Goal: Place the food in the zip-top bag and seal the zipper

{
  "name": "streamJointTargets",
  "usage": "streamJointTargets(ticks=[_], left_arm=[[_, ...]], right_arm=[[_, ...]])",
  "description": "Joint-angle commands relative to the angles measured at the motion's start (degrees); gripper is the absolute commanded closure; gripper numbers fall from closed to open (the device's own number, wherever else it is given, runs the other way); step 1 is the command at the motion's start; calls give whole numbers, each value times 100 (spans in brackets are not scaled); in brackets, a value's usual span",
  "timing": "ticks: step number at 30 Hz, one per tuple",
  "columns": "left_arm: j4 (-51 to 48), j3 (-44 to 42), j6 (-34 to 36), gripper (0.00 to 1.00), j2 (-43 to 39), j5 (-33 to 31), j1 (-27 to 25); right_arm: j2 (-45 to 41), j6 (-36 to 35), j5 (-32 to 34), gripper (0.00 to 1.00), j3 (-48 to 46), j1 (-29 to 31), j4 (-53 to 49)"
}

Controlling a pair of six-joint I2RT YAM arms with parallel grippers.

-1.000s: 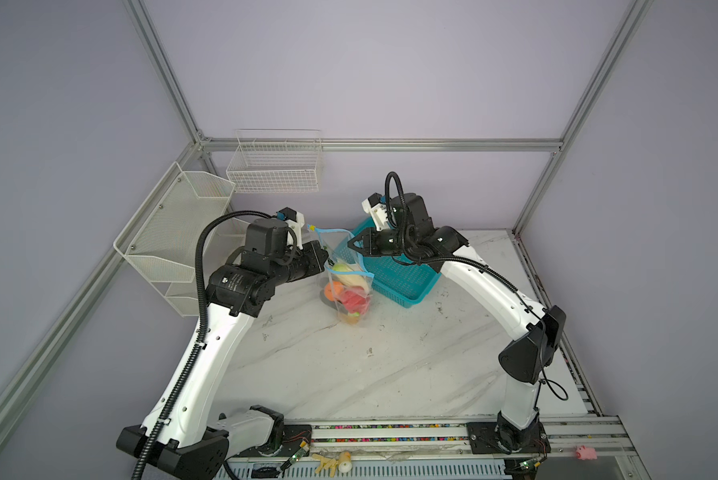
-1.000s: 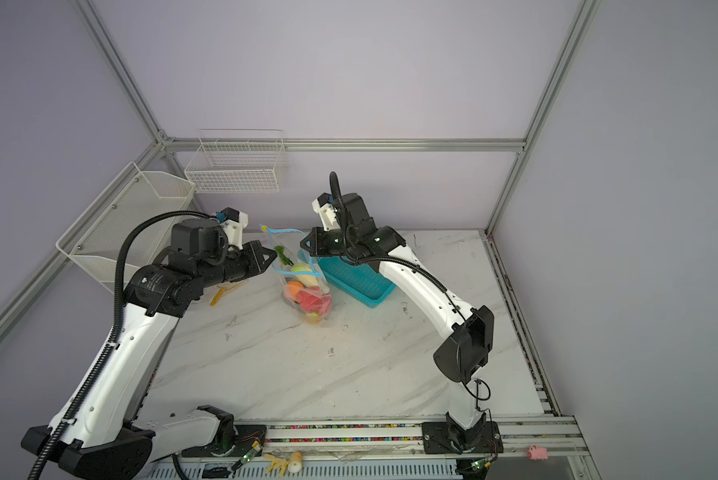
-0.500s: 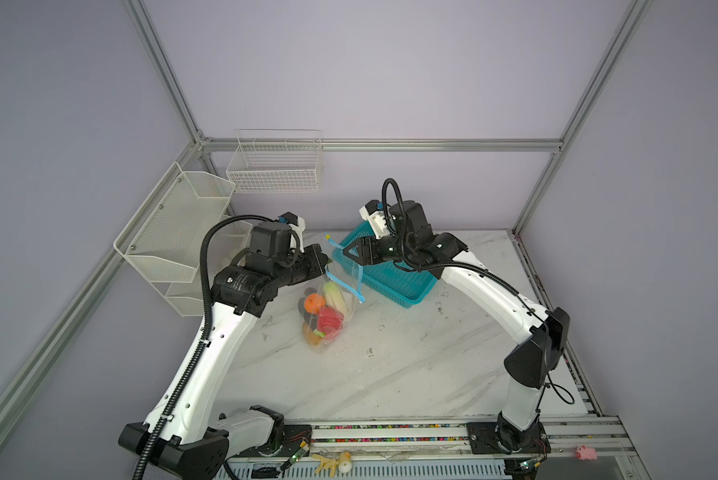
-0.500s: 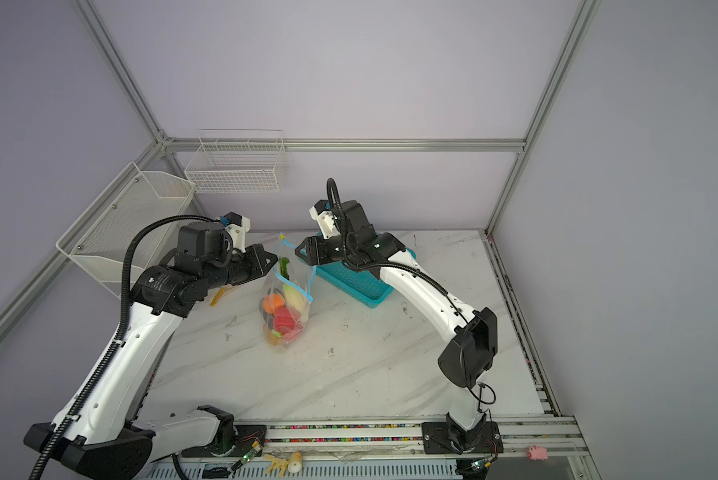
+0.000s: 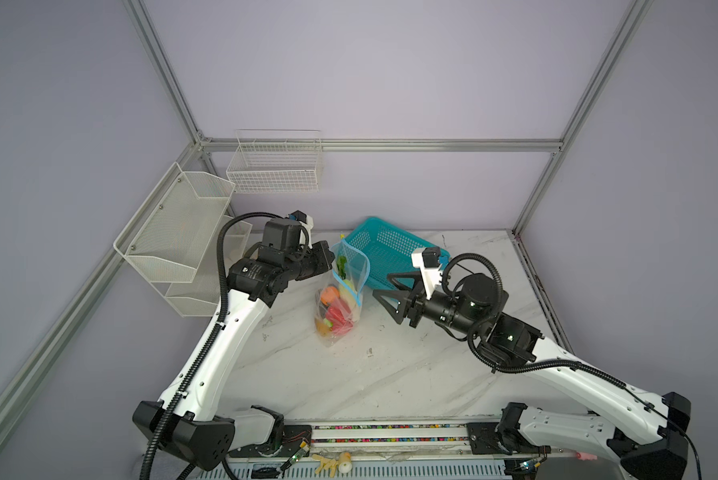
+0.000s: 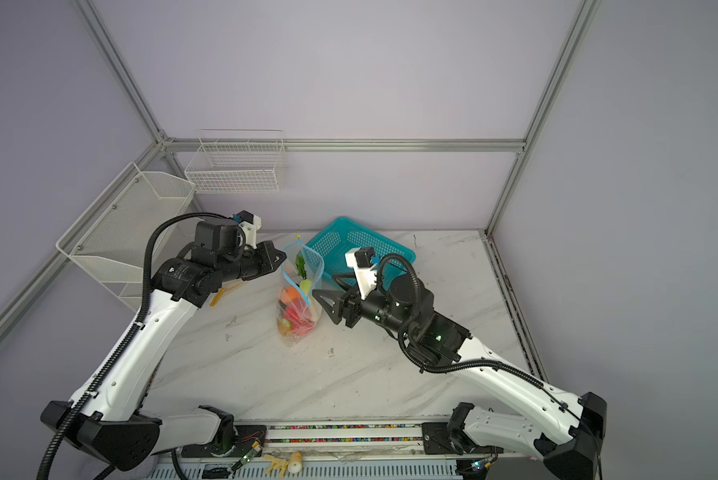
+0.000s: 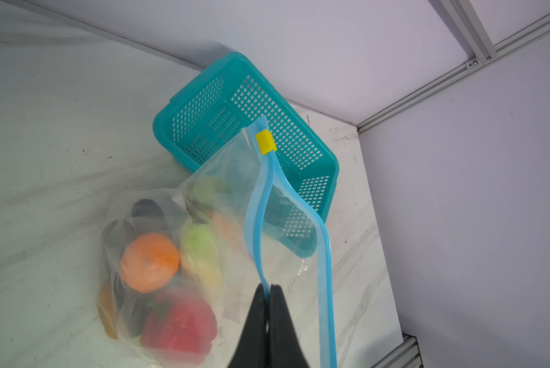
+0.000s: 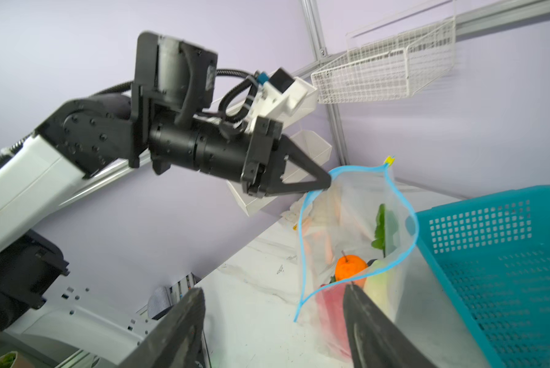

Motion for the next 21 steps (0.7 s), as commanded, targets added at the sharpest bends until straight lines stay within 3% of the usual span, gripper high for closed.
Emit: streamJointTargets(ticks=[1, 6, 12, 15, 21], left_arm=[[295, -185, -19, 100, 14, 148, 6], [310, -177, -7, 100, 25, 160, -3], [309, -184, 11, 100, -23, 159, -11], [309, -207, 26, 100, -28, 138, -4], [323, -203, 26, 100, 0, 185, -5]], right_arm=[[142, 60, 960, 29, -394, 530, 662], [470, 176, 1913, 22, -504, 894, 686], [971, 151, 2449, 22, -469, 907, 756], [1150, 197, 2452, 28, -558, 911, 1219], [1470, 315, 2356, 49, -488, 912, 1671]])
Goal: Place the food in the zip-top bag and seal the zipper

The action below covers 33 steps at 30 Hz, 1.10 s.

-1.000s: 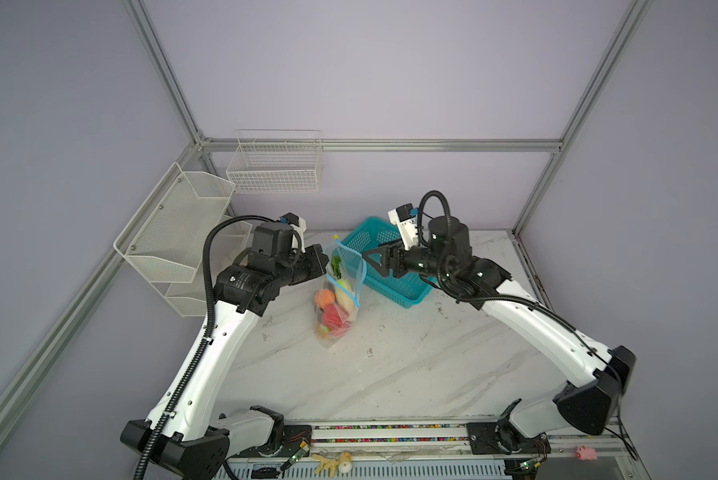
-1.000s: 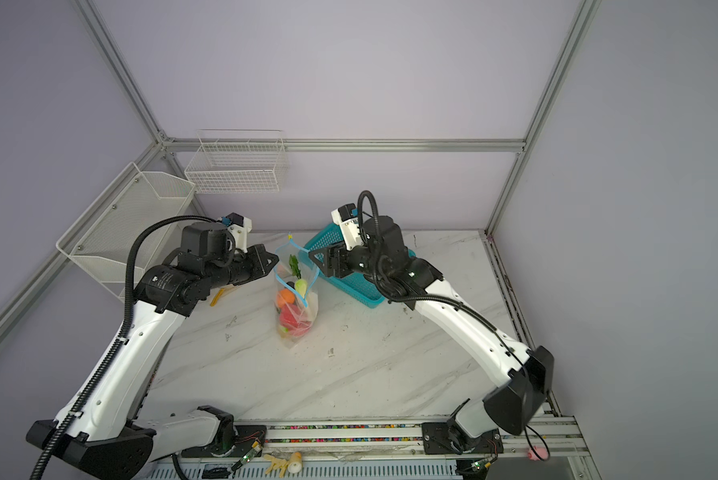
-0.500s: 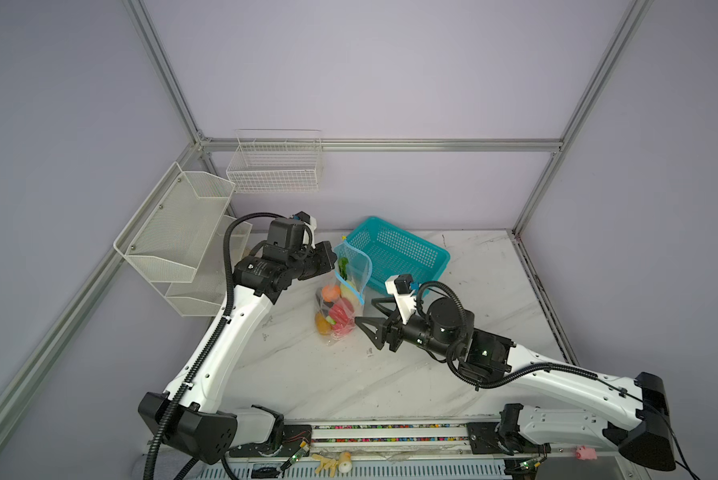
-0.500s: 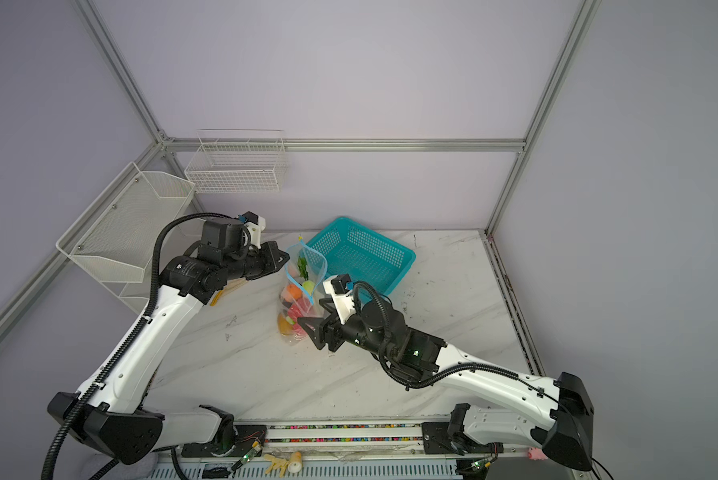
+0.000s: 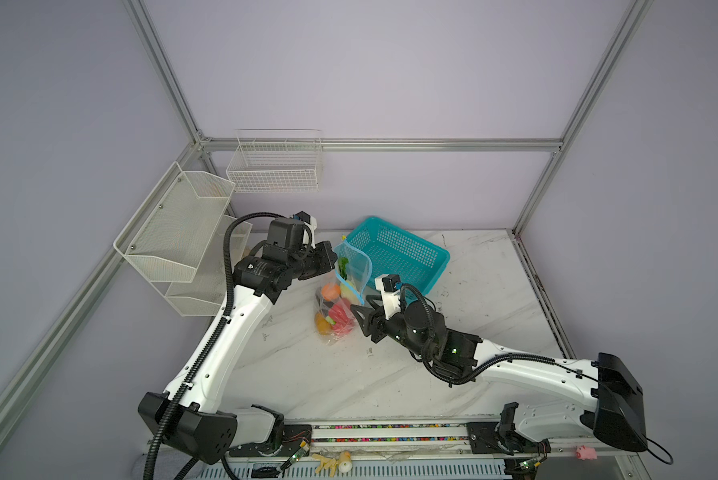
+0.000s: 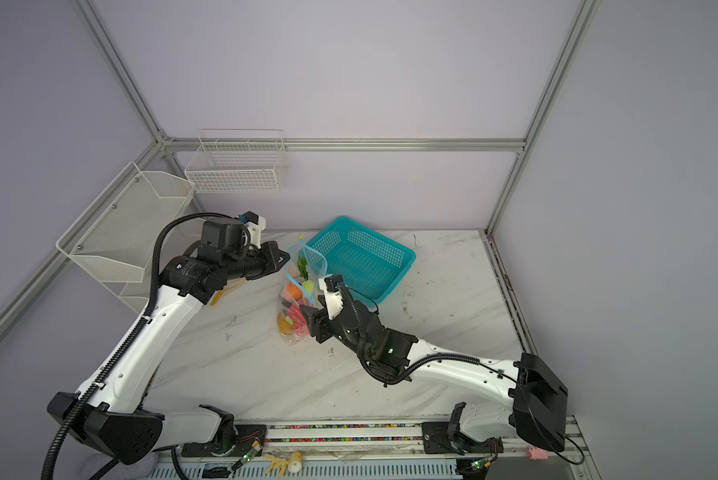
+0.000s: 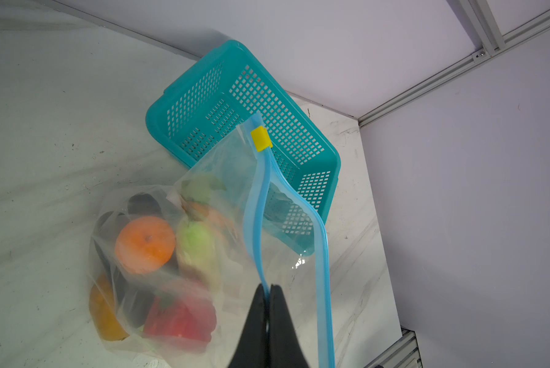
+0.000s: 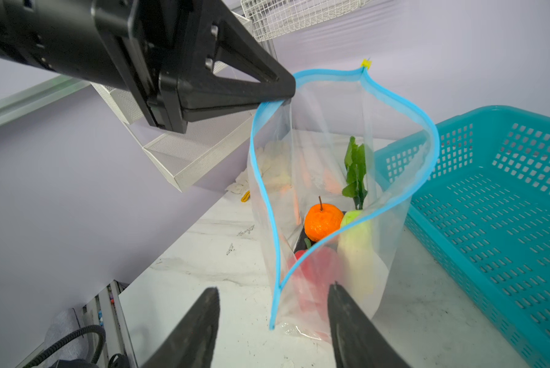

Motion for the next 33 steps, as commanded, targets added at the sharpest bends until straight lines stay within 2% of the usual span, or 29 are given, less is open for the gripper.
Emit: streamJointTargets(ticks=[1, 7, 10, 16, 21, 23, 27, 32, 33], left_arm=[[257, -157, 18, 100, -107, 84, -3], [273, -175, 41, 100, -165, 49, -4], [272, -179, 39, 100, -190, 37, -4], [273, -208, 45, 100, -257, 23, -4], [276, -227, 105, 98, -404, 19, 0], [280, -204, 165, 85, -467, 36, 13], [150, -60, 284, 47, -639, -81, 61], [99, 80, 512, 25, -962, -190, 160], [127, 79, 552, 20, -1042, -228, 171]], right_arm=[[76, 95, 123, 53, 92, 26, 474], [128, 172, 21, 78, 161, 26, 442], [147, 186, 14, 88, 268, 26, 298], [142, 12, 12, 96, 437, 26, 200], [158, -873, -347, 99, 961, -62, -280], [121, -1093, -763, 100, 1056, -246, -376], [141, -1421, -1700, 100, 1324, -741, -771], [327, -2360, -3204, 100, 1849, -1349, -1581], [389, -2634, -3318, 99, 1957, -1447, -1744]])
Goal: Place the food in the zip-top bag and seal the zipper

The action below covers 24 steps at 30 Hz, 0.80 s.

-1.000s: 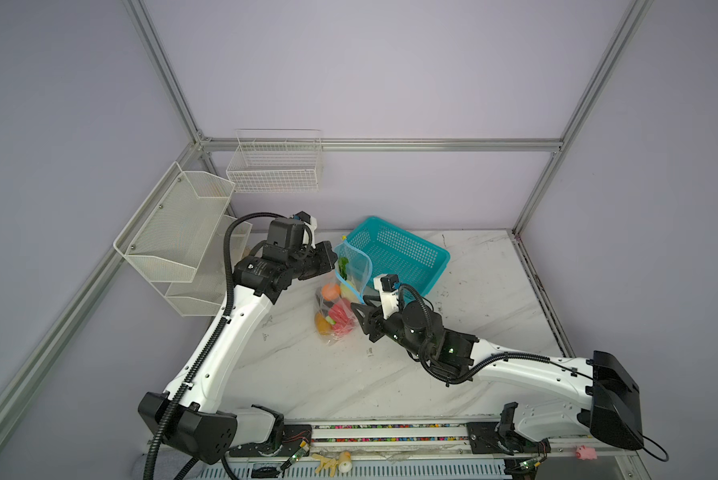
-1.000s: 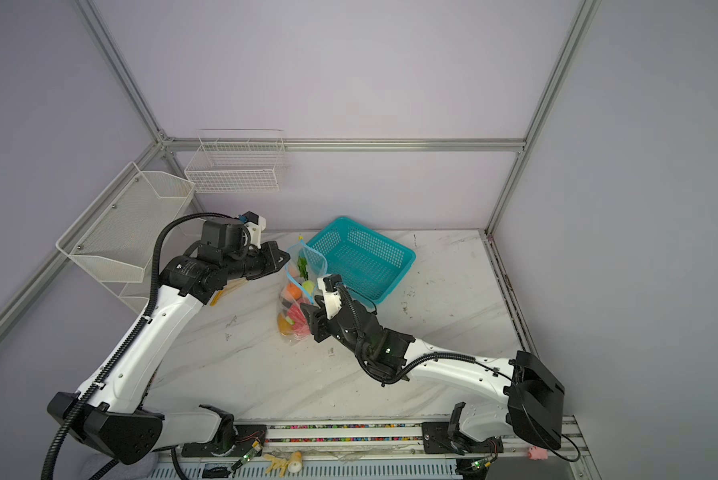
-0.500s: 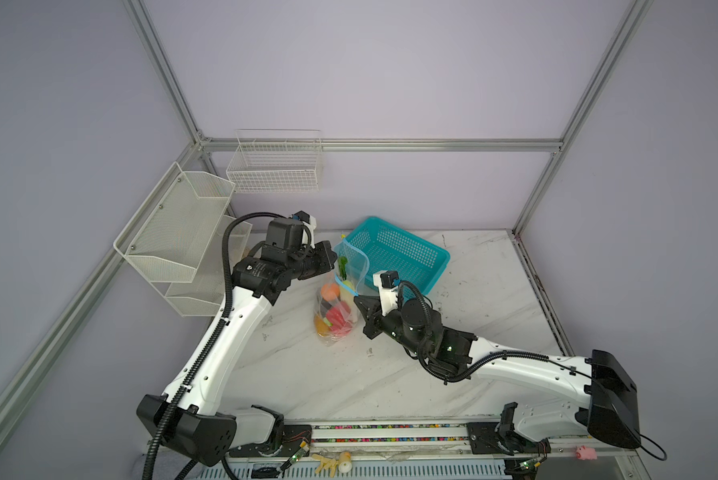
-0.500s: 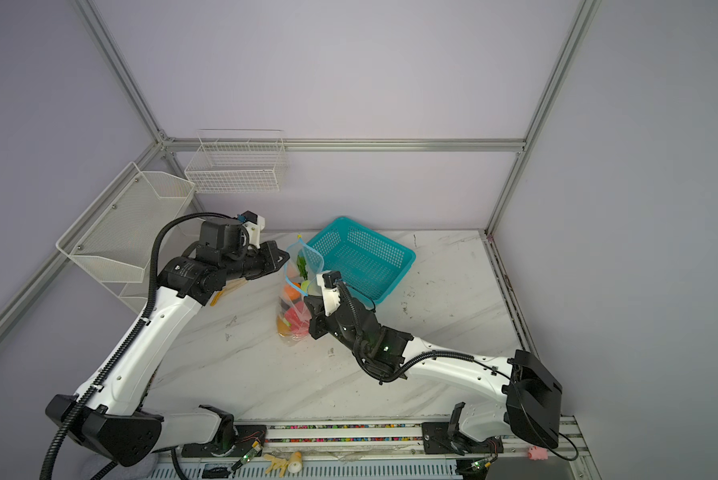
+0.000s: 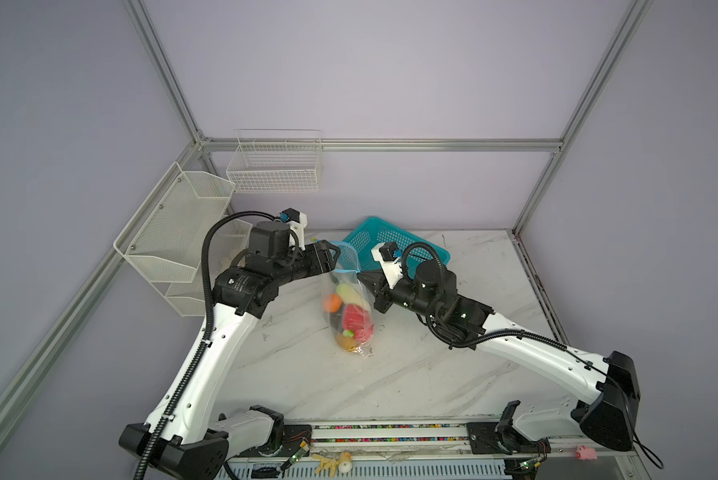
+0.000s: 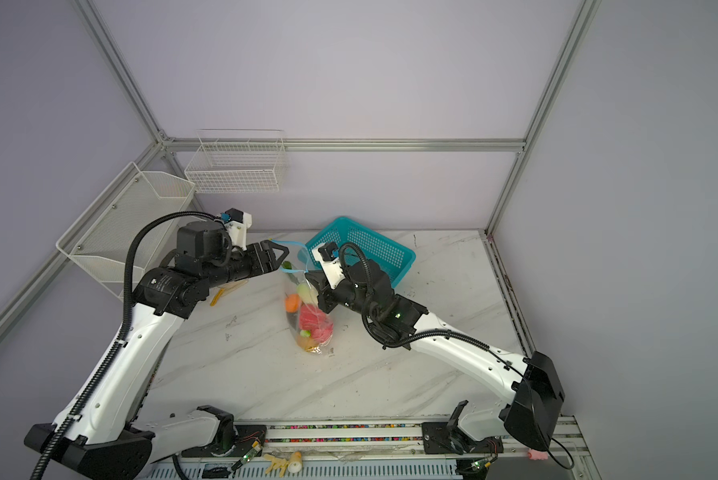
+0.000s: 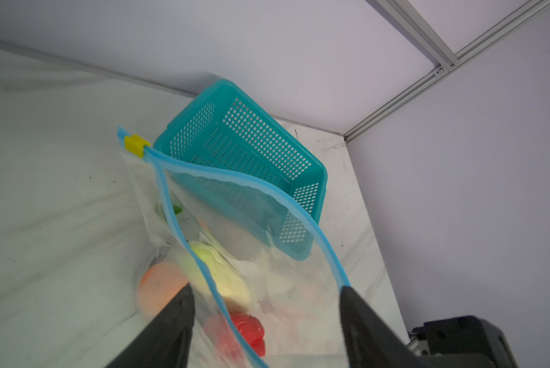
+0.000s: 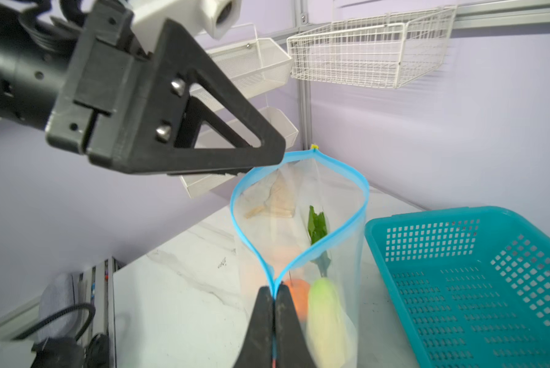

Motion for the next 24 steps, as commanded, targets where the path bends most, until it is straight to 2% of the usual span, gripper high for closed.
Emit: streamJointTargets(ticks=[1, 3, 5, 12, 16, 19, 21, 24], left_arm=[[138, 111, 270, 17, -379, -122, 98], [182, 78, 370, 10, -534, -98, 141], [226, 29, 494, 7, -661, -32, 189], [454, -472, 1068, 7, -1167, 323, 377], [709, -956, 1229, 6, -1472, 408, 555], [1120, -1345, 1390, 6, -1685, 723, 673], [1254, -1498, 1609, 3, -1769, 879, 693], [1300, -1588, 1972, 3, -1821, 1083, 702]], right_arm=[[177, -1146, -1106, 100, 420, -265, -596], [224, -1641, -1314, 100, 524, -457, -738], [273, -1978, -1510, 100, 559, -633, -736], [675, -2563, -2474, 100, 939, -1239, -1123], [853, -3032, -2798, 100, 1188, -1518, -1621], [934, -3392, -3061, 100, 1314, -1705, -1795], [957, -3582, -3105, 100, 1365, -1783, -1795], [1017, -3812, -3271, 100, 1495, -1962, -1927]])
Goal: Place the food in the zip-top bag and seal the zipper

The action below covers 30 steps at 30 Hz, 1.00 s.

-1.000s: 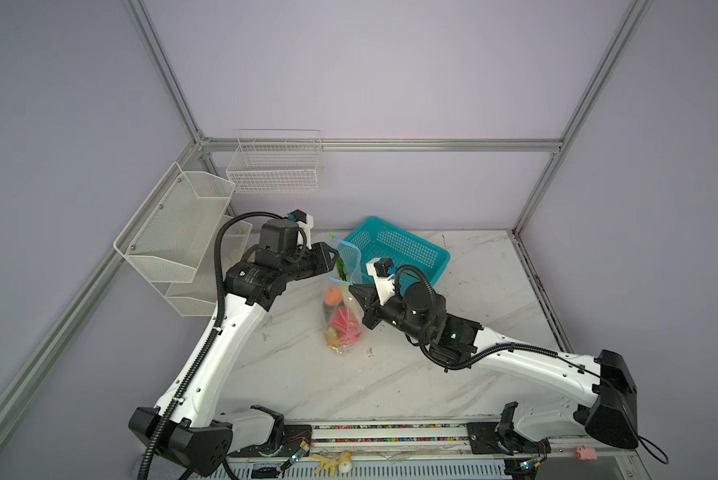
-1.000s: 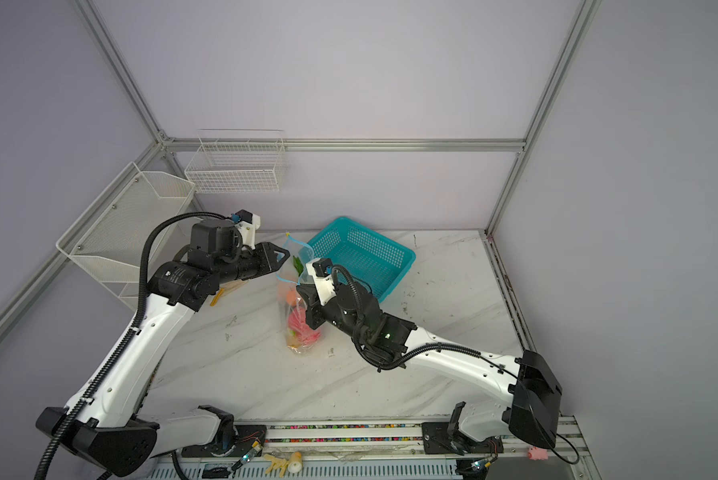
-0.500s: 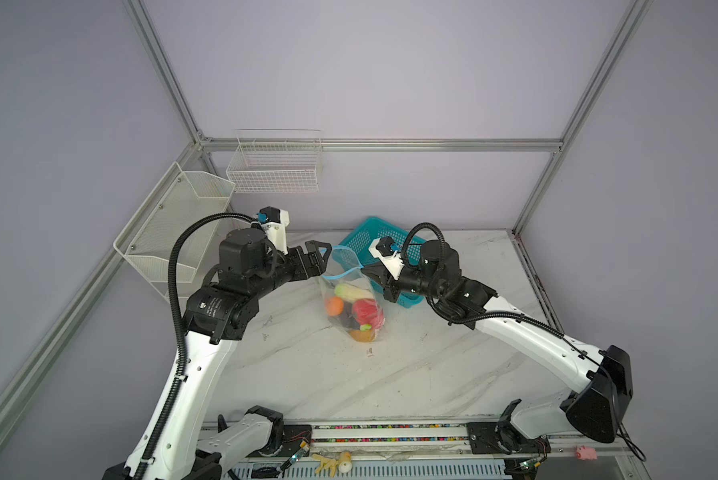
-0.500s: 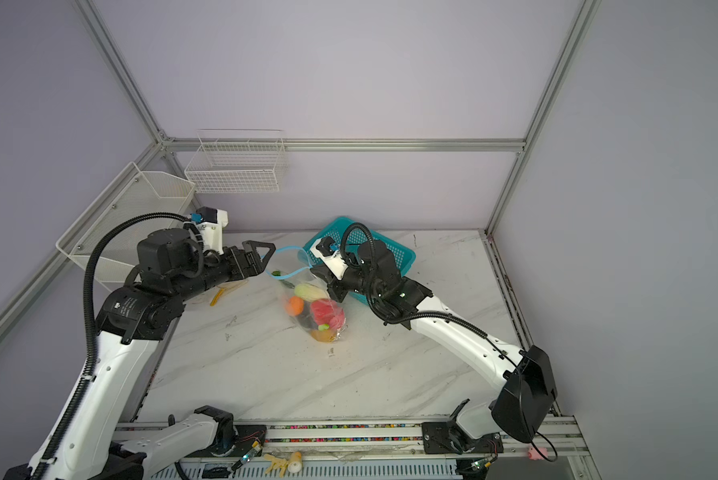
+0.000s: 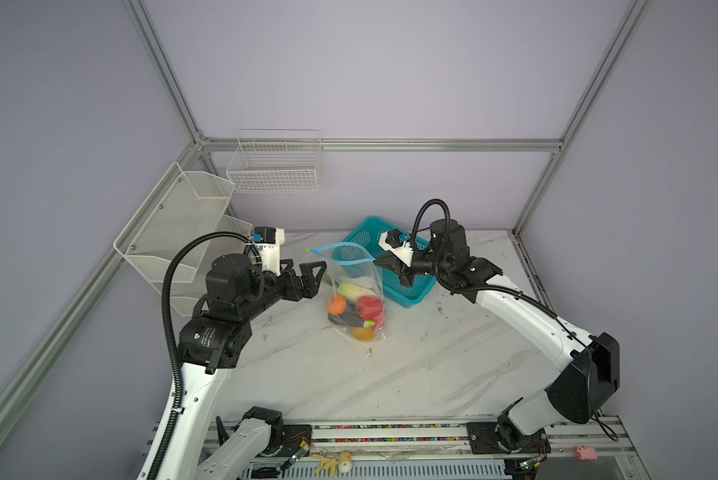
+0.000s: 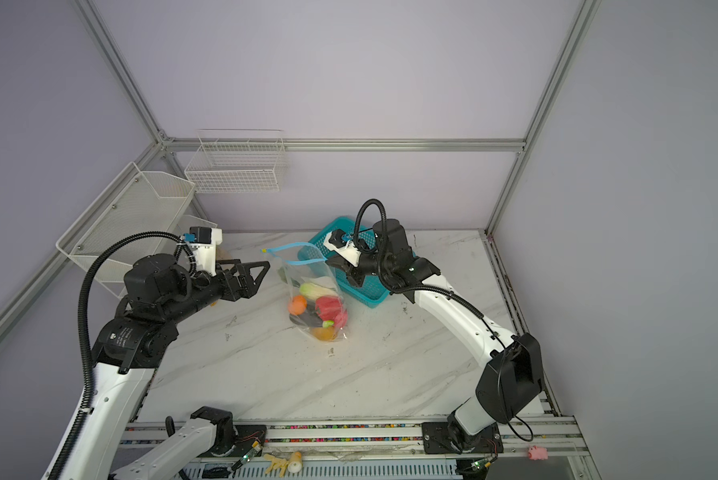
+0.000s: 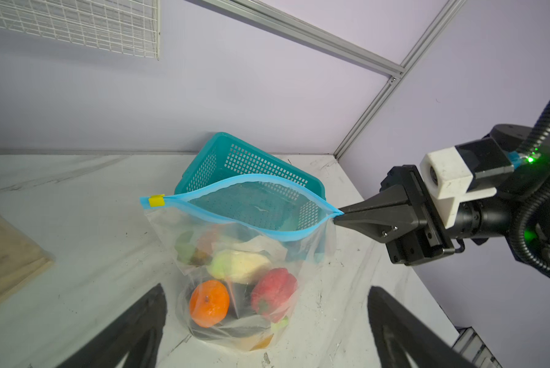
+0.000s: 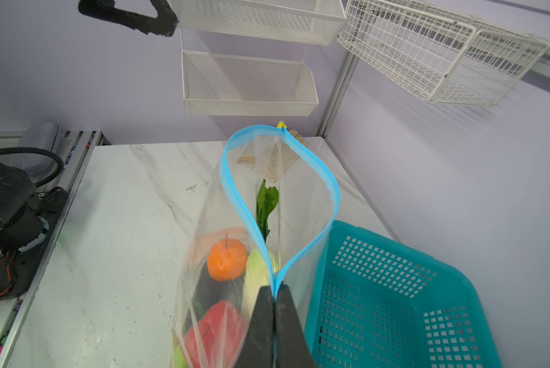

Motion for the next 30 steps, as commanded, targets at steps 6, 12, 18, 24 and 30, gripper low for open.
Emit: streamJointTargets(ticks=[6, 12, 18, 24, 30], left_arm=[[790, -830, 1306, 11, -516, -490, 176], [1060, -1330, 2018, 7, -362, 396, 762], [1591, -1808, 2317, 9, 260, 871, 906], [2303, -1698, 2491, 15, 1137, 2390, 1420], [3557, -2017, 2592, 25, 1636, 3151, 1846]], right_arm=[[93, -1037, -927, 100, 250, -517, -516], [226, -1320, -1291, 100, 284, -699, -595], [297, -1353, -1608, 100, 349, -775, -604], [116, -1486, -1691, 100, 278, -800, -596], [-19, -1528, -1749, 100, 155, -807, -595]])
